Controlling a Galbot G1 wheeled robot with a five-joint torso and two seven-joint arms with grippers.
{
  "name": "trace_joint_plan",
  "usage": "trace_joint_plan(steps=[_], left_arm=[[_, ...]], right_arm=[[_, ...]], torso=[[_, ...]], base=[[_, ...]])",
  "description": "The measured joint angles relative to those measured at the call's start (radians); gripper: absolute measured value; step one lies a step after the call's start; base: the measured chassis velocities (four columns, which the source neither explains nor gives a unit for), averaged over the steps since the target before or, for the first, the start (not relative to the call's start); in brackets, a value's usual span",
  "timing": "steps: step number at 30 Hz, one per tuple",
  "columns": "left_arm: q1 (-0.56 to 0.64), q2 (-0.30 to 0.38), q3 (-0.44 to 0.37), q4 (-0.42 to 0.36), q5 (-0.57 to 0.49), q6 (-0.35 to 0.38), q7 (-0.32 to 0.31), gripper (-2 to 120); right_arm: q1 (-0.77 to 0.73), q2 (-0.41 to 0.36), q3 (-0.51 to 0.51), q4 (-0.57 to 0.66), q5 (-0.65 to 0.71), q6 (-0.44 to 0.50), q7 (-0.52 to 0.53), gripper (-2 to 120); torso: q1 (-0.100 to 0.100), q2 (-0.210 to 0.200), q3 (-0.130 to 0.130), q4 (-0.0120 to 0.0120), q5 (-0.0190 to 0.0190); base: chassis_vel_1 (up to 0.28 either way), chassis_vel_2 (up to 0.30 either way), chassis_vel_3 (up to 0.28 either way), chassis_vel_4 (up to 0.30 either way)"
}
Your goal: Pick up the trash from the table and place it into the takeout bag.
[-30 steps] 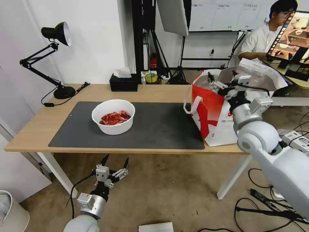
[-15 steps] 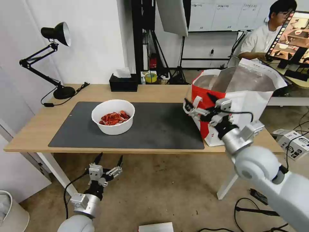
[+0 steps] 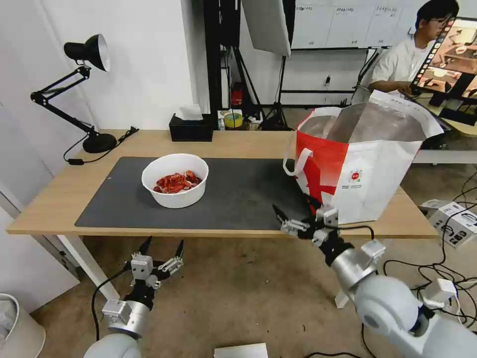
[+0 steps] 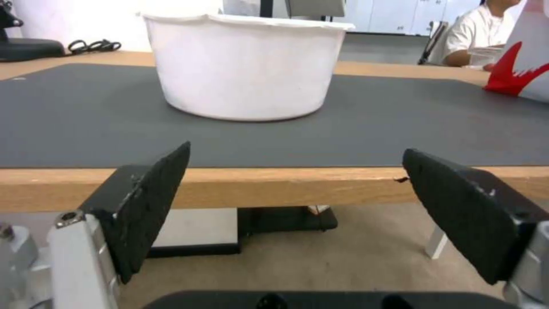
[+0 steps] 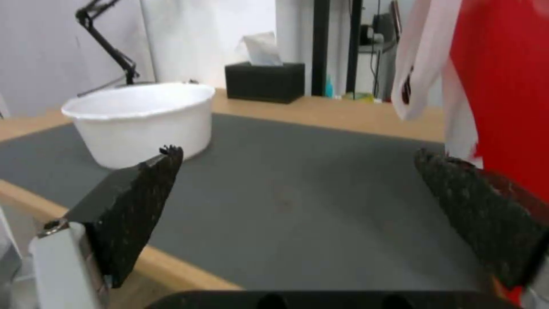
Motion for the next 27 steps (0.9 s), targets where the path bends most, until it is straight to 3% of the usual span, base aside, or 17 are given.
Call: trace_joint_plan(steps=[14,21,24,25,27], left_arm=[[-0.01,0.011,-0.022,-0.004,-0.027,0.0,0.0,100],[-0.05,0.05,-0.059,-0.019,-0.088,0.041,-0.026,100],[-0.123,0.146,-0.091,-0.07,-0.218,0.146,-0.101,100],[-0.123,0.146,-0.091,-0.07,-0.218,0.146,-0.101,100],[-0.191,0.224,-0.097,-0.095,-0.318,0.214,-0.156,100]], right_arm=[[-0.061,0.021,0.0,-0.024,-0.064,0.032,0.017,100],[-0.07,0.026,-0.001,-0.026,-0.067,0.038,0.015,100],[-0.067,0.031,-0.002,-0.029,-0.069,0.041,0.014,100],[-0.067,0.031,-0.002,-0.029,-0.069,0.041,0.014,100],[-0.066,0.034,-0.002,-0.03,-0.071,0.042,0.014,100]], torso=[[0.0,0.0,0.0,0.0001,0.0],[0.0,0.0,0.0,0.0002,-0.0002],[0.0,0.0,0.0,0.0004,-0.0002],[0.0,0.0,0.0,0.0004,-0.0002],[0.0,0.0,0.0,0.0001,-0.0001]], base=[[0.0,0.0,0.0,0.0],[0.0,0.0,0.0,0.0],[0.0,0.0,0.0,0.0],[0.0,0.0,0.0,0.0],[0.0,0.0,0.0,0.0]])
